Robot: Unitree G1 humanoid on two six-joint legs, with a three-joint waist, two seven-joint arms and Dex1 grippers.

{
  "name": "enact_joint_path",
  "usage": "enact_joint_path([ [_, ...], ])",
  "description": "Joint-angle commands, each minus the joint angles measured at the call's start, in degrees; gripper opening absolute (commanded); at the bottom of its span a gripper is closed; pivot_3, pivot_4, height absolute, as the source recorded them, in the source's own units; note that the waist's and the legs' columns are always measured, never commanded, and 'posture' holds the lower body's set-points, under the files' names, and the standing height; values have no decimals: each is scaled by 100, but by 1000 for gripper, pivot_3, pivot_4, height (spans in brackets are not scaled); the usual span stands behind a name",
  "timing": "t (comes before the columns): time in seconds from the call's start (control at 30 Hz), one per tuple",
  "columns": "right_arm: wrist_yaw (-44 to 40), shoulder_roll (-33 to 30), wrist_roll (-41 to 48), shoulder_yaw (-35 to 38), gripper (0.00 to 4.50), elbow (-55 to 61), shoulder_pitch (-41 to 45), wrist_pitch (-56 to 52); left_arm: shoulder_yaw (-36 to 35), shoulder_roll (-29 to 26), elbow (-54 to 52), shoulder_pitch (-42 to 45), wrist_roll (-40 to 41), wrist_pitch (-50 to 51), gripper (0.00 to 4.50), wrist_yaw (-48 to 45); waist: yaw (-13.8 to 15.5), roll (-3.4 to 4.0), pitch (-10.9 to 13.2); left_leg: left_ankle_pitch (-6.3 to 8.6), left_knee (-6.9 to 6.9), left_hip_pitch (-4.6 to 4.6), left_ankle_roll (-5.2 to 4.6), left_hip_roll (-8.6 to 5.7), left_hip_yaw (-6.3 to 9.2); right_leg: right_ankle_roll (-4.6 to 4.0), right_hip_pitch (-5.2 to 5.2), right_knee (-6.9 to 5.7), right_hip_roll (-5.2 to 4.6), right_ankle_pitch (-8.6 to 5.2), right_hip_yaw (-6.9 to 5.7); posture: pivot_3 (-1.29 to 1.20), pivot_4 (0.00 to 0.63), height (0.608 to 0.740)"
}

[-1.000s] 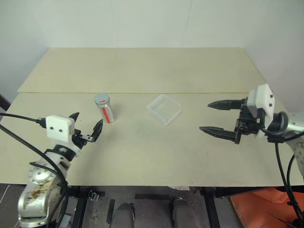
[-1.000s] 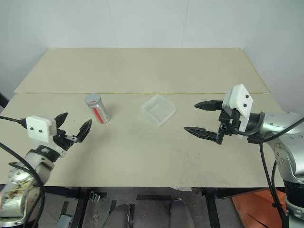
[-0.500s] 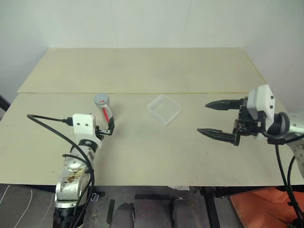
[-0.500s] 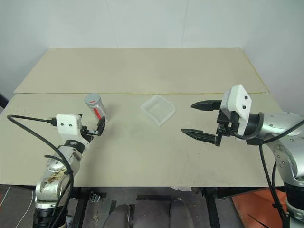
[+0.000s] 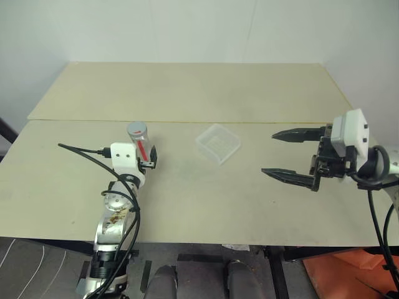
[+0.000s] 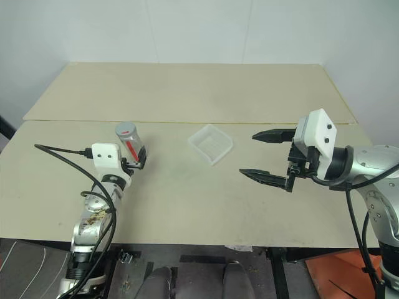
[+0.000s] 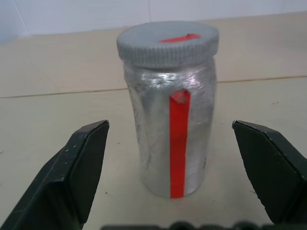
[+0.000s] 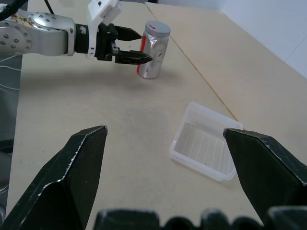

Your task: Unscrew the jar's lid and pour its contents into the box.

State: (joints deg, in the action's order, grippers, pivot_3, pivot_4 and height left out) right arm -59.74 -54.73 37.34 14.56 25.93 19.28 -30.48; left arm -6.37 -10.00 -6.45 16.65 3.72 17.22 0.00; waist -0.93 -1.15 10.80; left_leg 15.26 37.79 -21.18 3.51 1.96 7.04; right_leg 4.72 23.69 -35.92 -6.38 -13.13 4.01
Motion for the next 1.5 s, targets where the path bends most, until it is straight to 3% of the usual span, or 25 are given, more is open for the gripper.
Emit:
enact_joint_path([
  [0.03,-20,-40,100,186,4500,128,-3,91,37,60,111,201,-150,-270,4483,107,5,0,0,0,0,0,0,0,0,1,0,2,0,0,0,0,150,740],
  [0.73,-53,-79,82,238,4500,116,11,116,84,367,1615,1008,-433,-1082,4483,535,6,-1,0,-2,1,0,4,-1,0,3,-2,4,0,2,0,0,150,740],
  [1.5,42,-91,175,290,4500,310,-76,-15,45,362,2158,1275,-517,-1551,4483,772,6,-1,0,-5,0,0,8,-2,1,5,-2,6,-1,3,0,0,150,740],
])
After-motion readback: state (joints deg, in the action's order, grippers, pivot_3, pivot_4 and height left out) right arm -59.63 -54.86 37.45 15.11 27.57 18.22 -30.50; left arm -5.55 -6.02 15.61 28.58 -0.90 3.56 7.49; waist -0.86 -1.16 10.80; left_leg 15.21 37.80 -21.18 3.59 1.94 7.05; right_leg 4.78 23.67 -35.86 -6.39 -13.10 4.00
